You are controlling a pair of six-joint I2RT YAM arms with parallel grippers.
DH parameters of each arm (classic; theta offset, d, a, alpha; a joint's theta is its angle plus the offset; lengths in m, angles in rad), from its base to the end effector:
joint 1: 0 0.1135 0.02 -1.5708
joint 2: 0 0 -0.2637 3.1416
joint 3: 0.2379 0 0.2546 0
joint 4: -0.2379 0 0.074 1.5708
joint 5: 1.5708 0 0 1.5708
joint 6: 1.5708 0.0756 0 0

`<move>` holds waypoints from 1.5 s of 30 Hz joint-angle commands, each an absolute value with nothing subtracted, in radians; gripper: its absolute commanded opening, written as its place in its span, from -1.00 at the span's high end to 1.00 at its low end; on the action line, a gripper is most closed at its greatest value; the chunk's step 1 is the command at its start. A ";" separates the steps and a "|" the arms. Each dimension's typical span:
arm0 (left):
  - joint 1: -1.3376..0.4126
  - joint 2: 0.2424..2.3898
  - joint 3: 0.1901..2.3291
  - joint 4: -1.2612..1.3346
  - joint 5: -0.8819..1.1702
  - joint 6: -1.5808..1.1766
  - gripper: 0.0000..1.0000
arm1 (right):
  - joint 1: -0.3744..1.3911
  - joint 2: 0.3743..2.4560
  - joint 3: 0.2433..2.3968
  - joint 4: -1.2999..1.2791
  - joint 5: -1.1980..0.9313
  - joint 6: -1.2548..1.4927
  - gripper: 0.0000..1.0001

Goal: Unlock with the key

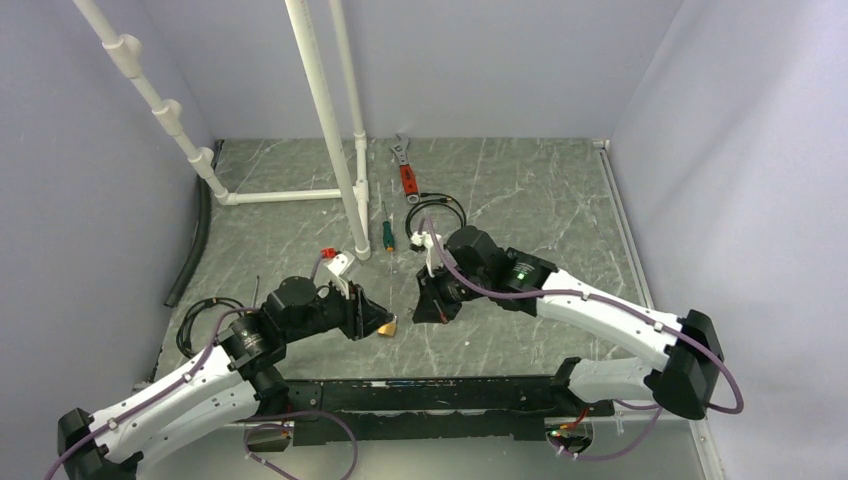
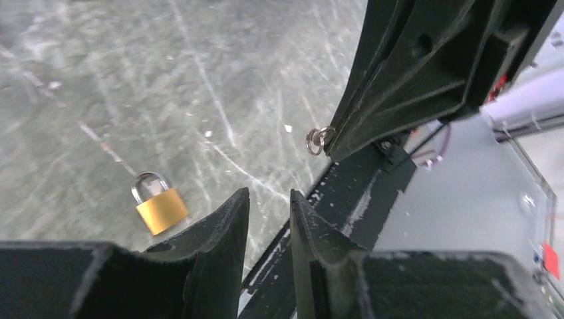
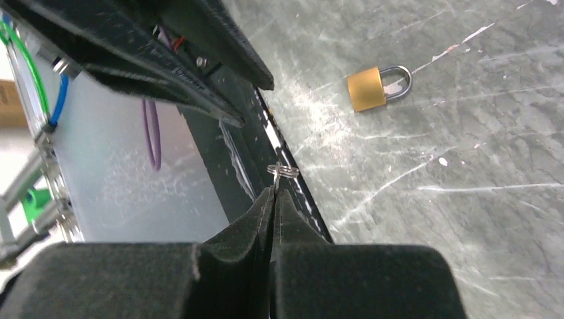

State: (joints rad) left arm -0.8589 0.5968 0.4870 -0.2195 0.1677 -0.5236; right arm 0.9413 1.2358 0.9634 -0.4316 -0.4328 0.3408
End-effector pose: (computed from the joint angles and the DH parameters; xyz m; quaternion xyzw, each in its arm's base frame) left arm 0.1178 -0.1559 0.2462 0.1833 0.7911 -0.4220 0.4031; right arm 0.1489 0.2583 0.2614 -0.3483 0.8201 0.4015 0.2122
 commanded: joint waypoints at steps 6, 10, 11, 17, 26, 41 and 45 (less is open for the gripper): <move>-0.862 0.595 0.436 0.068 0.516 -0.434 0.32 | 0.961 1.110 0.984 -0.558 -0.572 0.117 1.00; -0.861 0.656 0.435 0.132 0.569 -0.430 0.30 | 0.996 1.137 1.000 -0.587 -0.582 0.113 1.00; -0.861 0.661 0.432 0.153 0.583 -0.431 0.30 | 1.003 1.150 1.006 -0.598 -0.575 0.113 1.00; -0.862 0.667 0.428 0.192 0.607 -0.413 0.27 | 1.024 1.155 0.995 -0.595 -0.579 0.123 1.00; -0.861 0.738 0.413 0.265 0.675 -0.437 0.30 | 1.046 1.170 1.016 -0.590 -0.579 0.108 1.00; -0.866 0.831 0.420 0.342 0.776 -0.472 0.41 | 1.064 1.136 1.011 -0.559 -0.594 0.105 1.00; -0.867 0.818 0.407 0.369 0.777 -0.490 0.37 | 1.064 1.125 1.003 -0.549 -0.605 0.104 1.00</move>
